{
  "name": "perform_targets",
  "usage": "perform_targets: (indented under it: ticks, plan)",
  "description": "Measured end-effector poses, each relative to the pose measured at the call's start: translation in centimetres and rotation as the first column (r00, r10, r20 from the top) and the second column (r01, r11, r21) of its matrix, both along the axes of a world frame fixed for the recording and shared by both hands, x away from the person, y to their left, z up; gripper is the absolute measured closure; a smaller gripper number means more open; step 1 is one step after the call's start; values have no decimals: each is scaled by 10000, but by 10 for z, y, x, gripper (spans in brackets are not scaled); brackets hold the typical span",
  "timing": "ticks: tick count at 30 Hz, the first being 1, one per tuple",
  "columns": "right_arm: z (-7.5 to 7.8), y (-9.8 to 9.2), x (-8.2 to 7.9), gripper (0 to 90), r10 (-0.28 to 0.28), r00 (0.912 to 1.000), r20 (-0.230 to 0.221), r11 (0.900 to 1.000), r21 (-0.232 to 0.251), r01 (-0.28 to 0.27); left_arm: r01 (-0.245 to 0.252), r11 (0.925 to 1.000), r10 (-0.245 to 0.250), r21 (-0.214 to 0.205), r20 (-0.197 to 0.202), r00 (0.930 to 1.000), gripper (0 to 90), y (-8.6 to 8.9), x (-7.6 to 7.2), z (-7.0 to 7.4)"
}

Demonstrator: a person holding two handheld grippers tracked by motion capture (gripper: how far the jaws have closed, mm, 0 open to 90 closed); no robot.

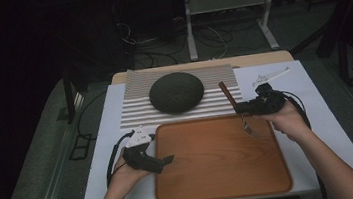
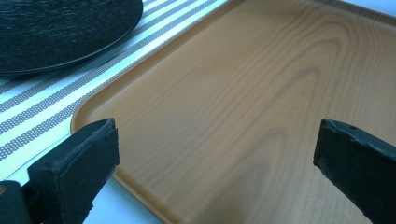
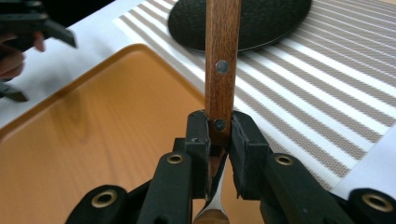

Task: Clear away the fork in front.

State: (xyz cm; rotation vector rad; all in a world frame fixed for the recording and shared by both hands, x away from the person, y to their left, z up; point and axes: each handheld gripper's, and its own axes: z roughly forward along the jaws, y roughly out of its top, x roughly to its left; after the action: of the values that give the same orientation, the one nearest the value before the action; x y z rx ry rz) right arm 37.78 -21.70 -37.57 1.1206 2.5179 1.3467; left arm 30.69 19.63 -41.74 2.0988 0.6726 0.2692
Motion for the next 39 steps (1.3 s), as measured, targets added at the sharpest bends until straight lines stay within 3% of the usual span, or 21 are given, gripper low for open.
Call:
perform_targets:
  ticks: [7, 15, 28, 36, 39]
  plan:
    - [-6, 0, -20, 773, 169, 9996, 213, 9999, 18, -169, -49, 10000, 49, -81, 28, 10000, 0, -3, 2, 3]
    - [-9, -5, -42, 773, 229, 9987, 452, 9993, 275, -241, -31, 9988, 41, -498, 196, 9998, 0, -13, 16, 15]
    - [-10, -3, -44, 773, 177, 9972, 725, 9993, 330, -201, 664, 9958, -648, -637, 266, 9975, 0, -44, 38, 25]
    - [-9, -4, -45, 773, 117, 9964, 843, 9991, 385, -150, 931, 9917, -916, -887, 203, 9956, 63, -62, 53, 35]
    - [-8, -4, -45, 773, 126, 9958, 905, 9991, 390, -162, 1107, 9885, -1087, -1033, 241, 9938, 124, -72, 58, 39]
